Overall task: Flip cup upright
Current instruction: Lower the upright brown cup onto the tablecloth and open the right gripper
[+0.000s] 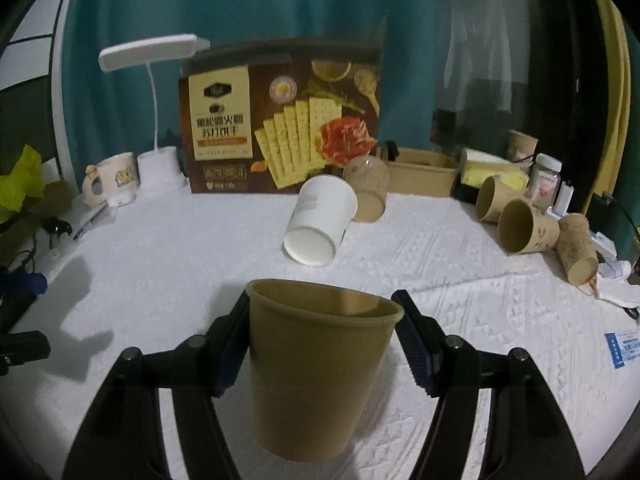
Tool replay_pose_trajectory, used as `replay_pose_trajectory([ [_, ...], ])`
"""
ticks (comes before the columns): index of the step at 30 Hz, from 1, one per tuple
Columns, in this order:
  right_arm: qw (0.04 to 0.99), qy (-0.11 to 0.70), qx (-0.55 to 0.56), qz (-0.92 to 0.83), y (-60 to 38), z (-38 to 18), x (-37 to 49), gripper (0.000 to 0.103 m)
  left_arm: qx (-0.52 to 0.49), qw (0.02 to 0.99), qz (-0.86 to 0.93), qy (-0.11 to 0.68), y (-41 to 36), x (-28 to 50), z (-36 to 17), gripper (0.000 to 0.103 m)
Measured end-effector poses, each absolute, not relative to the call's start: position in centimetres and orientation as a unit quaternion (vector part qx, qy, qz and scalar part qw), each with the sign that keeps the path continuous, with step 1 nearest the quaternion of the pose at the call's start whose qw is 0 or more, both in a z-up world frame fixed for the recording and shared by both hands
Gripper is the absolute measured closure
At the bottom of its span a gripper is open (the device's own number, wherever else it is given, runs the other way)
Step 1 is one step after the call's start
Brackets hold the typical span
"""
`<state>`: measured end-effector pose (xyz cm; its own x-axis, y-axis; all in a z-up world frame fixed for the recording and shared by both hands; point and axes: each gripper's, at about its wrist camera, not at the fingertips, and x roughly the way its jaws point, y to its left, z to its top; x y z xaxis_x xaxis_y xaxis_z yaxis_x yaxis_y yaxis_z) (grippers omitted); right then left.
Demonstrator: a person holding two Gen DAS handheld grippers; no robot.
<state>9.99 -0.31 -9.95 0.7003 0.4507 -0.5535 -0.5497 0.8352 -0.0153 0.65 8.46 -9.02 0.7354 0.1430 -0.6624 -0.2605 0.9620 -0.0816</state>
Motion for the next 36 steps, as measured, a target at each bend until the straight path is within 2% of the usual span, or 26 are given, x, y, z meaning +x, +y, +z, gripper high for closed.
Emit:
replay_pose_trajectory([
  [23,0.92,0.274,-0.083,0.269,-3.4,-11.0,4.7,0.038,-0.075,0.93,0.082,0.352,5.7,0.0,-9.0,0.014],
  [36,0.908,0.311,-0.096,0.263,-4.1,-12.4,2.3,0.037,-0.094,0.926,0.08,0.357,4.5,-1.1,-8.7,0.014],
])
